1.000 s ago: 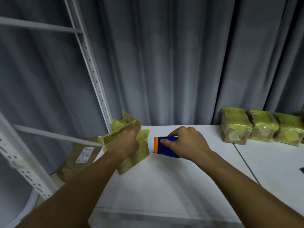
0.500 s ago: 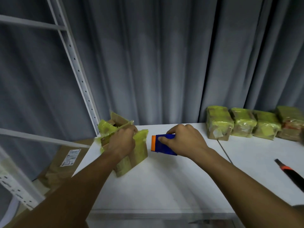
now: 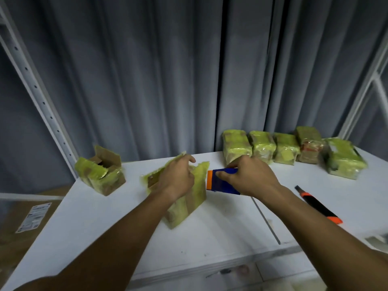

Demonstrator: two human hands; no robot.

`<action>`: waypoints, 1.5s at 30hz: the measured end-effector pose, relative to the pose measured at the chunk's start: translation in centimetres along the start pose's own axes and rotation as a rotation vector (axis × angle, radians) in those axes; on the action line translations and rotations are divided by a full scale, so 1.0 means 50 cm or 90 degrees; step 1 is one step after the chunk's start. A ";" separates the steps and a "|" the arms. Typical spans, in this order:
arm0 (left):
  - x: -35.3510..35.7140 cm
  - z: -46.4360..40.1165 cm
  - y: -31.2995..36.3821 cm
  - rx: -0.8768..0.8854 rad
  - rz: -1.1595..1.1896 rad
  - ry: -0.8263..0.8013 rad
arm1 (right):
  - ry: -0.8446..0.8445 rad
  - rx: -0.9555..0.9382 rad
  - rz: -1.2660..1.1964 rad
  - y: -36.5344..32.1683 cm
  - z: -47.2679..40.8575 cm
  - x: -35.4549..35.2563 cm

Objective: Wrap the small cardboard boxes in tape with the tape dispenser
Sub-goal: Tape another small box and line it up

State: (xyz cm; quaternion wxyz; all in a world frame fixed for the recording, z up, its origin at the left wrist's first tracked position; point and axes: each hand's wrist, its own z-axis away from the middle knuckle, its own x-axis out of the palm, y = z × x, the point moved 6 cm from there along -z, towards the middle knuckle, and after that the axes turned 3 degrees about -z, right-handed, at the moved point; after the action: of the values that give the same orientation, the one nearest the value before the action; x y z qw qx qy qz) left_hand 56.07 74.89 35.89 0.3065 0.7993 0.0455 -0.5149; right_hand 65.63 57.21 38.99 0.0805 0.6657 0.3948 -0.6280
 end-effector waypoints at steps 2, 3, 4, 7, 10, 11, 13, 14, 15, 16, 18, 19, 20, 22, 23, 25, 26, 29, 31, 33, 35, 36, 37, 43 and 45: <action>0.030 -0.011 0.029 0.025 0.035 -0.044 | 0.006 0.018 0.003 0.030 -0.007 -0.001; 0.042 -0.017 0.040 0.035 0.050 -0.066 | 0.010 0.024 0.003 0.043 -0.010 0.000; 0.051 -0.021 0.048 0.046 0.059 -0.084 | 0.011 0.029 0.001 0.054 -0.014 0.002; 0.048 -0.022 0.061 0.095 0.005 -0.083 | 0.009 0.042 -0.028 0.086 -0.024 0.025; 0.035 -0.017 0.040 0.072 -0.137 -0.063 | -0.014 0.040 -0.031 0.100 -0.039 0.051; 0.035 -0.014 0.024 0.043 -0.146 -0.072 | -0.025 0.033 -0.029 0.099 -0.046 0.058; 0.039 -0.009 -0.002 0.002 -0.106 -0.086 | -0.040 0.022 -0.029 0.092 -0.061 0.067; 0.041 -0.010 -0.010 -0.005 -0.091 -0.084 | -0.040 0.017 -0.029 0.087 -0.070 0.070; 0.041 -0.015 -0.013 -0.004 -0.084 -0.075 | -0.038 0.011 -0.028 0.082 -0.079 0.073; 0.040 -0.021 -0.015 0.004 -0.080 -0.061 | -0.038 0.005 -0.025 0.075 -0.087 0.076; 0.036 -0.031 -0.018 0.021 -0.065 -0.044 | -0.038 -0.005 -0.017 0.061 -0.097 0.082; 0.035 -0.035 -0.022 0.020 -0.056 -0.042 | -0.036 -0.009 -0.013 0.054 -0.102 0.085; 0.034 -0.039 -0.028 0.014 -0.043 -0.044 | -0.033 -0.012 -0.013 0.048 -0.106 0.087; 0.034 -0.044 -0.042 -0.011 -0.002 -0.055 | -0.024 -0.015 -0.015 0.038 -0.112 0.087; 0.033 -0.046 -0.051 -0.026 0.020 -0.060 | -0.021 -0.015 -0.015 0.034 -0.113 0.087; 0.031 -0.044 -0.063 -0.048 0.062 -0.067 | -0.020 -0.014 -0.017 0.028 -0.113 0.086; 0.031 -0.042 -0.066 -0.050 0.075 -0.074 | -0.020 -0.011 -0.020 0.026 -0.113 0.085; 0.046 -0.036 -0.078 -0.014 0.058 -0.090 | -0.022 -0.003 -0.041 0.025 -0.107 0.077; 0.057 -0.036 -0.093 0.001 0.062 -0.101 | -0.020 0.001 -0.052 0.029 -0.102 0.072; 0.068 -0.034 -0.105 0.009 0.094 -0.112 | -0.016 0.007 -0.065 0.036 -0.098 0.068; 0.076 -0.031 -0.111 0.011 0.095 -0.110 | -0.018 0.018 -0.082 0.047 -0.097 0.065; 0.079 -0.028 -0.113 0.012 0.077 -0.103 | -0.019 0.022 -0.086 0.052 -0.097 0.063; 0.081 -0.026 -0.114 0.016 0.050 -0.091 | -0.018 0.023 -0.086 0.057 -0.097 0.060; 0.101 -0.009 -0.114 0.059 0.055 -0.154 | 0.000 0.043 -0.118 0.082 -0.103 0.027; 0.098 -0.002 -0.109 0.070 -0.014 -0.169 | 0.000 0.060 -0.159 0.088 -0.107 0.014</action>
State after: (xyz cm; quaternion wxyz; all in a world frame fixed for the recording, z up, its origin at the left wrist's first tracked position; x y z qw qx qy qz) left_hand 56.32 78.16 29.34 0.2599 0.7390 -0.0150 -0.6214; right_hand 72.45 57.73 37.72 -0.0297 0.6145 0.4449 -0.6508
